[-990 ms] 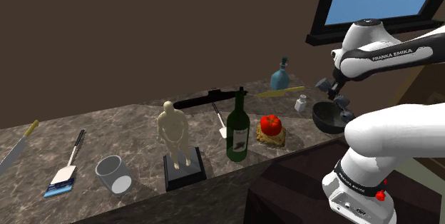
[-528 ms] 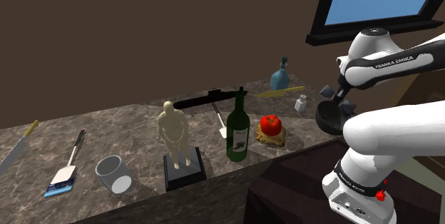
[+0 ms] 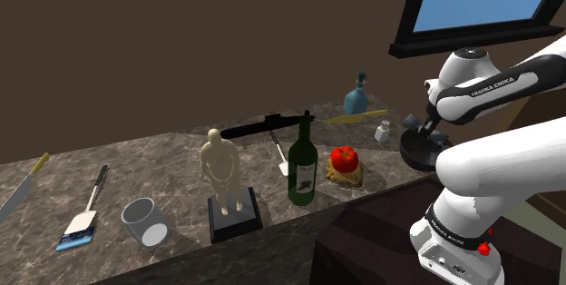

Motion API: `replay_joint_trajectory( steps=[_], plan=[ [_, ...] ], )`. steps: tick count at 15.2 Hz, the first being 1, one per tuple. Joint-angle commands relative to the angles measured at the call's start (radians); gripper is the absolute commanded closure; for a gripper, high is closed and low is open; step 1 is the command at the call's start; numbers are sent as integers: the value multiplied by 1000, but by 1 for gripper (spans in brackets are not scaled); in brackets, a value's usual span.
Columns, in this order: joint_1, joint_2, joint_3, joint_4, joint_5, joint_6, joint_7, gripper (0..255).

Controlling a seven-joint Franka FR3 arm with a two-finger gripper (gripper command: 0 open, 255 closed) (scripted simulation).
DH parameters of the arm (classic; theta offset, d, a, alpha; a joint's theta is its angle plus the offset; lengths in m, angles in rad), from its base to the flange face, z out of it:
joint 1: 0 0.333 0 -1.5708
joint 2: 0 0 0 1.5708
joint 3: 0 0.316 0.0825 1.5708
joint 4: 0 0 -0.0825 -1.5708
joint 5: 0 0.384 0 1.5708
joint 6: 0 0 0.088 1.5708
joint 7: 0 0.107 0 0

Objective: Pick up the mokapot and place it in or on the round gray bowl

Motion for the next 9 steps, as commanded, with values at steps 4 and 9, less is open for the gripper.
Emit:
replay_joint_trajectory(
  steps=[4,9],
  plan=[
    [-3,15,0,-6,0,-5,0,255],
    [-2,9,5,-6,5,-11,0,0]
  ],
)
